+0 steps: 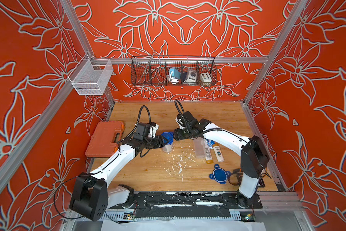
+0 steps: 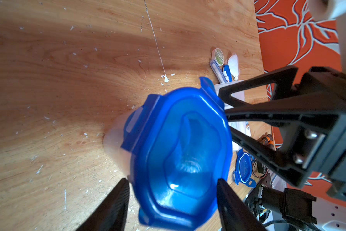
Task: Take out toiletry kits
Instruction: Adjust the container at the center of the board.
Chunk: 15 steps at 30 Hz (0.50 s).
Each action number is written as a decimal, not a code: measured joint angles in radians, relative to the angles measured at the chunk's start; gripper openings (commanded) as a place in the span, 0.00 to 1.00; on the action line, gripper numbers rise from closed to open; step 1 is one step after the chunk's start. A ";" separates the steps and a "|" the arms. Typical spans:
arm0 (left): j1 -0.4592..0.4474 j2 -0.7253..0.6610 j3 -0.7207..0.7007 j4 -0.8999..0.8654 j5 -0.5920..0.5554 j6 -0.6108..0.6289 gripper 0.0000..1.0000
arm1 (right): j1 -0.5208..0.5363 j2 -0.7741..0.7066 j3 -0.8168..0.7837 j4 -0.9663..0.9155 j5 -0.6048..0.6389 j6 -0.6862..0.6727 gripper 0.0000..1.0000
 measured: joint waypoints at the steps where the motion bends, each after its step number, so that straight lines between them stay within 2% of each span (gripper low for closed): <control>1: 0.000 0.004 0.004 0.000 0.000 -0.004 0.64 | -0.002 0.007 0.009 -0.003 -0.001 -0.002 0.60; 9: 0.002 0.019 0.016 -0.002 -0.004 -0.025 0.70 | -0.015 0.052 0.071 -0.030 -0.024 -0.020 0.59; 15: -0.005 0.018 0.059 -0.076 -0.050 -0.015 0.73 | -0.013 0.052 0.071 -0.042 -0.023 -0.047 0.59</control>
